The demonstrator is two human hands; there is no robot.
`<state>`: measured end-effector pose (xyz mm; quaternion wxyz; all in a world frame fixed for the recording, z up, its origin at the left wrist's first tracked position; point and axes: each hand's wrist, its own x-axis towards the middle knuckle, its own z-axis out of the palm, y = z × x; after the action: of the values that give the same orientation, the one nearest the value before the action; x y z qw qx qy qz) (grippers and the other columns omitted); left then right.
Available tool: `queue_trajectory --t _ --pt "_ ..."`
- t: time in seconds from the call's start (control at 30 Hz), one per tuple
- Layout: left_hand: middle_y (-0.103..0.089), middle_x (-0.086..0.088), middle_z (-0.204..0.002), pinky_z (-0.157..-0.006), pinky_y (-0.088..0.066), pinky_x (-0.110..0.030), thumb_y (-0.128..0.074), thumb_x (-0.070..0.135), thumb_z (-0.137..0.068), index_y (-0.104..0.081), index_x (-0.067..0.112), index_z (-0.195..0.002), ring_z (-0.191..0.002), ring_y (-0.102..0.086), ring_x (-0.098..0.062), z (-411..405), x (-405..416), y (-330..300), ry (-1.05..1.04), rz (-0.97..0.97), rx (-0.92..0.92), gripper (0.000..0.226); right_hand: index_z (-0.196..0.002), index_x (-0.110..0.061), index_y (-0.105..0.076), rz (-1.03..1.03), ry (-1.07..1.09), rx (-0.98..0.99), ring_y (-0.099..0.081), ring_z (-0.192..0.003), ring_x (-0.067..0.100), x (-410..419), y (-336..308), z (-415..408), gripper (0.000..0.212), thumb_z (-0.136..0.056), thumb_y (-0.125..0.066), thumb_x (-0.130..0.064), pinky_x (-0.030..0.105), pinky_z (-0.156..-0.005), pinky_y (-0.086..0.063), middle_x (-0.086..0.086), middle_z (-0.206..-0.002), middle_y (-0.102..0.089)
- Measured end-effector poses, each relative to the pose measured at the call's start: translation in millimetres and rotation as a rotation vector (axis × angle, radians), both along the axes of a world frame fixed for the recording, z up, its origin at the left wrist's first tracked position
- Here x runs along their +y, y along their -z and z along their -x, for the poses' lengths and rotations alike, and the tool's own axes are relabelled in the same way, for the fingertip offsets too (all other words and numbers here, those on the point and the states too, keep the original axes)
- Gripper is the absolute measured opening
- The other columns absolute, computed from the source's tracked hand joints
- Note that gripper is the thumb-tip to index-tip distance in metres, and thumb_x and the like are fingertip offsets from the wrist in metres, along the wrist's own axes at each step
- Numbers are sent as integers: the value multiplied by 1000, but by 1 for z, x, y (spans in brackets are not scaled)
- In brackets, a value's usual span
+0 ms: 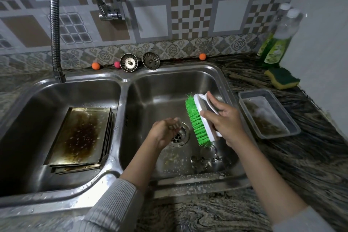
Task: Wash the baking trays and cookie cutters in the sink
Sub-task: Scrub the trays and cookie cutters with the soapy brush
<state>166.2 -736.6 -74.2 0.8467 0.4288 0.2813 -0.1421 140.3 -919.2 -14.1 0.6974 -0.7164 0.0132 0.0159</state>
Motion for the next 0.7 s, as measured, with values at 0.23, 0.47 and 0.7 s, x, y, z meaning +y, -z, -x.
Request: queue_trajectory --t 0.23,0.47,0.7 --pt "-59 -30 -120 -98 -49 -42 -65 2 -81 -53 -17 -119 -113 -59 -36 4 2 -1 147 -136 -101 44 -116 -46 -60 -3 -10 -8 -63 -105 5 0 3 1 57 -66 -79 -24 35 -93 -52 -9 -131 -58" --pt "-63 -22 -121 -90 -51 -38 -81 19 -62 -60 4 -124 -109 -62 -32 4 3 -5 196 -258 -323 67 -129 -29 -56 -21 -22 -24 -60 -110 2 1 1 2 61 -76 -76 -10 25 -91 -50 -5 -135 -55" --pt "-73 -6 -102 -87 -54 -39 -70 13 -75 -62 15 -118 -94 -70 -24 6 4 -19 324 -101 -455 44 -128 -32 -57 -33 8 -41 -63 -101 -3 0 -5 0 59 -76 -74 -8 24 -86 -53 -20 -121 -59"
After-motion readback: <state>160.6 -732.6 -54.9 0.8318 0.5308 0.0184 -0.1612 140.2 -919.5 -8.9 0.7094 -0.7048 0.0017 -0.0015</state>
